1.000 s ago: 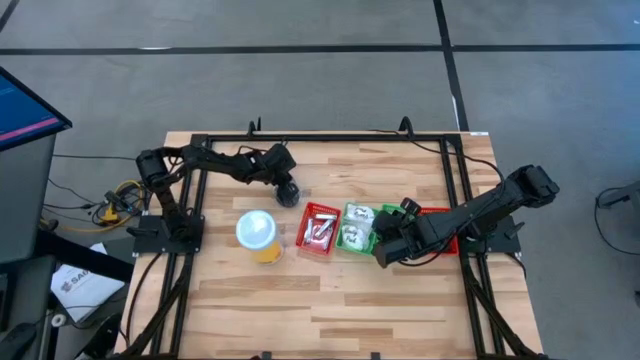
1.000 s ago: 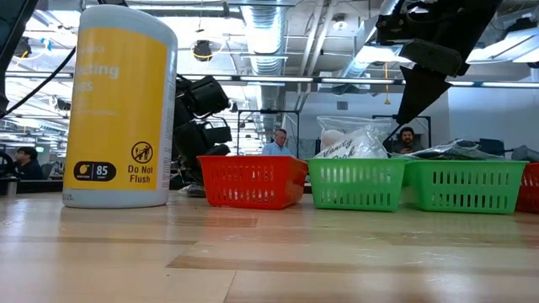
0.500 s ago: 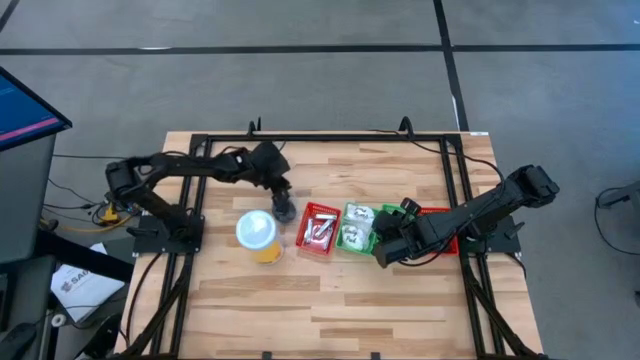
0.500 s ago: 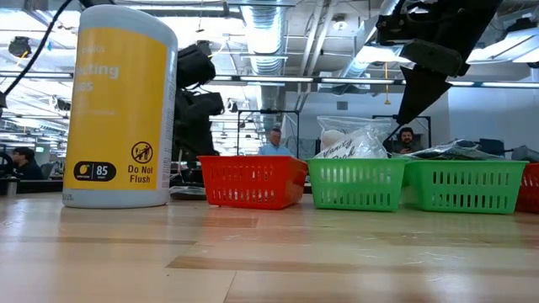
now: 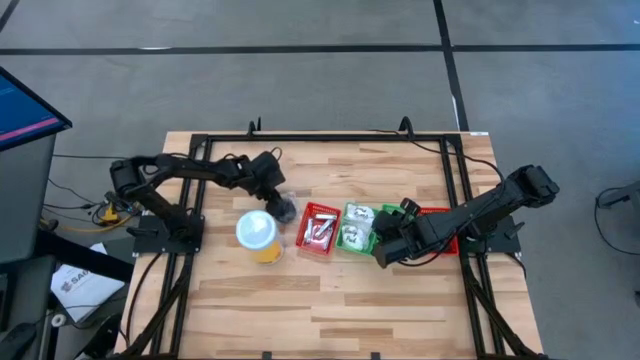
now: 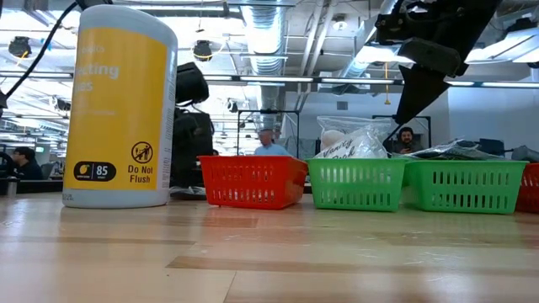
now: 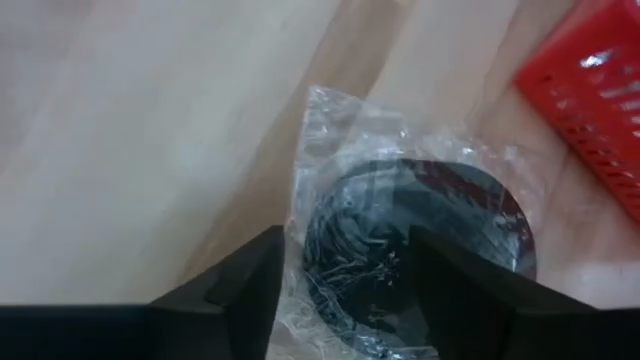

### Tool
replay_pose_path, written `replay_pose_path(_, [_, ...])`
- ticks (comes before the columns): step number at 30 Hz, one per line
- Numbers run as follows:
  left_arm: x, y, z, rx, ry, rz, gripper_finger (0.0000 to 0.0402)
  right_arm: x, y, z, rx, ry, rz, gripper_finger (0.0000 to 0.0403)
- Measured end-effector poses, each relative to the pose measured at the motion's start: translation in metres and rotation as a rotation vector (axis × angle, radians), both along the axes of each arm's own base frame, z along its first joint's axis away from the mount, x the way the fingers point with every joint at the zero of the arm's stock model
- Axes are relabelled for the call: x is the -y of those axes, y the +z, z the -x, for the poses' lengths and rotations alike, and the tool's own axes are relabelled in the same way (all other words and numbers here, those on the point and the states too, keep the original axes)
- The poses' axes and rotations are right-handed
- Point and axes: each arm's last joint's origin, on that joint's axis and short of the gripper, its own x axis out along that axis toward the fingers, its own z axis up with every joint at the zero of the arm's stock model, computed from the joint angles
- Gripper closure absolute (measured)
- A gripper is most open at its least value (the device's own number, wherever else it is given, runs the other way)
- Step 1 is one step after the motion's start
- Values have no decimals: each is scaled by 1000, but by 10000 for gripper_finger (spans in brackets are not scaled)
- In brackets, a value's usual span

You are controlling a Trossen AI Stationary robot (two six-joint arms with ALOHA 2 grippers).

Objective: Pick & Place Travel size toiletries
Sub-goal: Put the black hairbrush into the right green bin

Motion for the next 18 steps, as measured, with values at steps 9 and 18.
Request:
replay_pose_path(9, [6, -15, 4, -46, -16, 4, 167, 0, 0, 0, 2, 0, -1, 280])
replay_pose_path(18, [17, -22, 4, -109, -102, -113, 260, 0, 0, 0, 0, 6, 1, 280])
